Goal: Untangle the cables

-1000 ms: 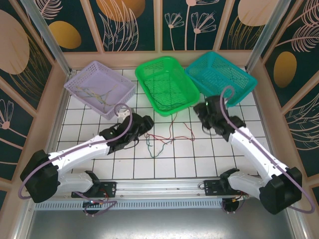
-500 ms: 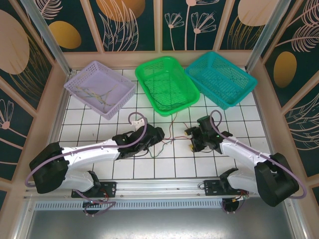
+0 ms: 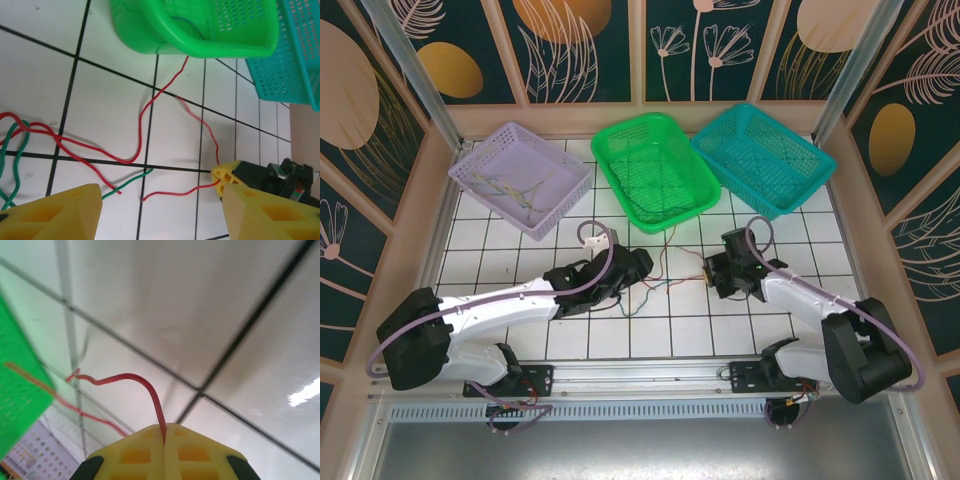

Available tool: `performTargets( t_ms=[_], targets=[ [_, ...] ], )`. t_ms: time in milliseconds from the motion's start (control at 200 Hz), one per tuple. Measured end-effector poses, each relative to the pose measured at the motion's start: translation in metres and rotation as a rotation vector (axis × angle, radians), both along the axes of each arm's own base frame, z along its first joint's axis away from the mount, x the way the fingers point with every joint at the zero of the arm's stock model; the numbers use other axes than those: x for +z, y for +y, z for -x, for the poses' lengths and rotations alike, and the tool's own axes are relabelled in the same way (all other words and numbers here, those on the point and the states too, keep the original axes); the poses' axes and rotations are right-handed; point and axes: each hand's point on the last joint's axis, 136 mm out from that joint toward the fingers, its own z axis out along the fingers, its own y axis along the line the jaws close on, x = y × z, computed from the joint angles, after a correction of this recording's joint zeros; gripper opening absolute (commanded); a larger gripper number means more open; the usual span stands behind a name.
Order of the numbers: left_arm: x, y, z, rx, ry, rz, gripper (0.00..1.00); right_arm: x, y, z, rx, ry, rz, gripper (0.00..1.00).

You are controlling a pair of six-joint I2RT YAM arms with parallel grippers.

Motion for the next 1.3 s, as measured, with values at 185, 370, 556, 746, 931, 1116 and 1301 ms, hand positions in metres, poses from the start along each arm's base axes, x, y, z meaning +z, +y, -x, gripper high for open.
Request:
performTargets(
  t_ms=[185,370,556,746,931,1116,1301],
  targets=[
    [0.032,-0.014,-0.008,-0.019,-0.062,0.052,0.77,0.076,0.002,-0.032,0.093,-0.273,0.047,0.00],
    [0.083,-0.032,-0.022,0.009,-0.136,0.207,0.83,0.133,0.006,-0.040,0.238,-0.500,0.131,0.00],
    [0.105,-0.048,-0.037,0.106,-0.124,0.401,0.85,0.152,0.015,-0.033,0.414,-0.653,0.230,0.00],
    [0.084,-0.059,-0.048,0.174,-0.069,0.430,0.80,0.158,0.033,-0.022,0.569,-0.741,0.296,0.00],
    [0.091,-0.058,-0.056,0.231,-0.079,0.471,0.49,0.161,0.055,-0.007,0.703,-0.803,0.326,0.00],
    [0.090,-0.041,-0.074,0.267,-0.118,0.426,0.18,0.170,0.071,0.004,0.818,-0.872,0.361,0.00],
    [0.101,-0.021,-0.102,0.247,-0.181,0.343,0.00,0.183,0.086,0.012,0.946,-0.932,0.393,0.00]
  ],
)
